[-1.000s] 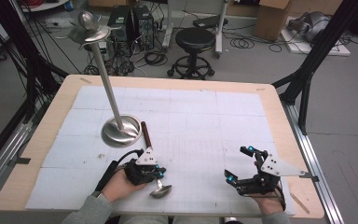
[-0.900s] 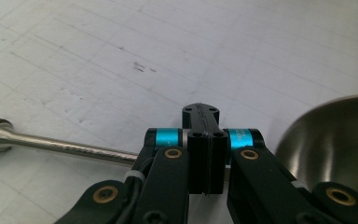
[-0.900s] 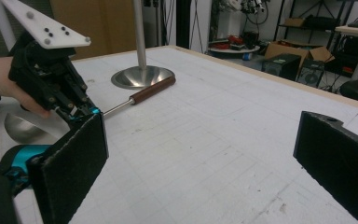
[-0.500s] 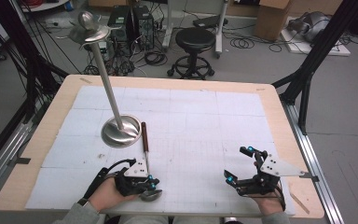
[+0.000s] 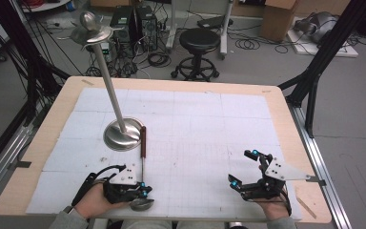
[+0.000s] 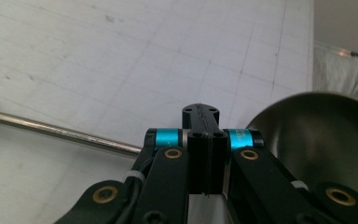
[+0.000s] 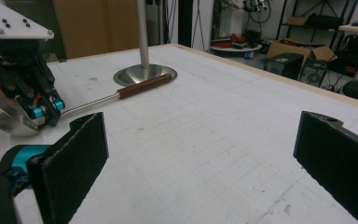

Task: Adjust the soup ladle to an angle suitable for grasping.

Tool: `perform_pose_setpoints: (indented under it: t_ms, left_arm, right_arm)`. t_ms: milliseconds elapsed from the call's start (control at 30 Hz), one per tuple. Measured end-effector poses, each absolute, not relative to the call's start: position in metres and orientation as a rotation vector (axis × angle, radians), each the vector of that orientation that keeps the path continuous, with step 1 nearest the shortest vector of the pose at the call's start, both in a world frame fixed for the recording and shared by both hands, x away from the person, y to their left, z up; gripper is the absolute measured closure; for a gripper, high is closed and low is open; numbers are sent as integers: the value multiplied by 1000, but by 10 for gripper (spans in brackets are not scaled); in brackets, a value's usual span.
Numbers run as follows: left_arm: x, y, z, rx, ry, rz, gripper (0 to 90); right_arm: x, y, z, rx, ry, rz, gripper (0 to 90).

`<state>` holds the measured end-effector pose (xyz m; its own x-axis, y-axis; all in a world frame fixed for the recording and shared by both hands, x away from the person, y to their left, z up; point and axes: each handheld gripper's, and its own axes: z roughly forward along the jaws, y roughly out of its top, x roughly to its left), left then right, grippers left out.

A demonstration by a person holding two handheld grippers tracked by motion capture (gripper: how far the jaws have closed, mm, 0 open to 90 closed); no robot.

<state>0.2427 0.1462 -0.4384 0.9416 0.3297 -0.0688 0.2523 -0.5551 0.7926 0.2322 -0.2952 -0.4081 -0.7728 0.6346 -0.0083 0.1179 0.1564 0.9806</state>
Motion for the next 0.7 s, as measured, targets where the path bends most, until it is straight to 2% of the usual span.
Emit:
perform_pose_setpoints:
  t_ms: [333, 567, 700]
  left_arm:
    - [281, 173, -431, 2081, 681, 324, 898]
    - [301, 181, -439, 2061, 816, 382, 898]
    - [305, 177, -444, 2078, 816, 369, 898]
  right_arm:
    - [233, -293, -409, 717, 2038, 1650, 18]
    - [234, -293, -410, 714, 2046, 1648, 18]
    - [234, -292, -410, 707, 2046, 1651, 18]
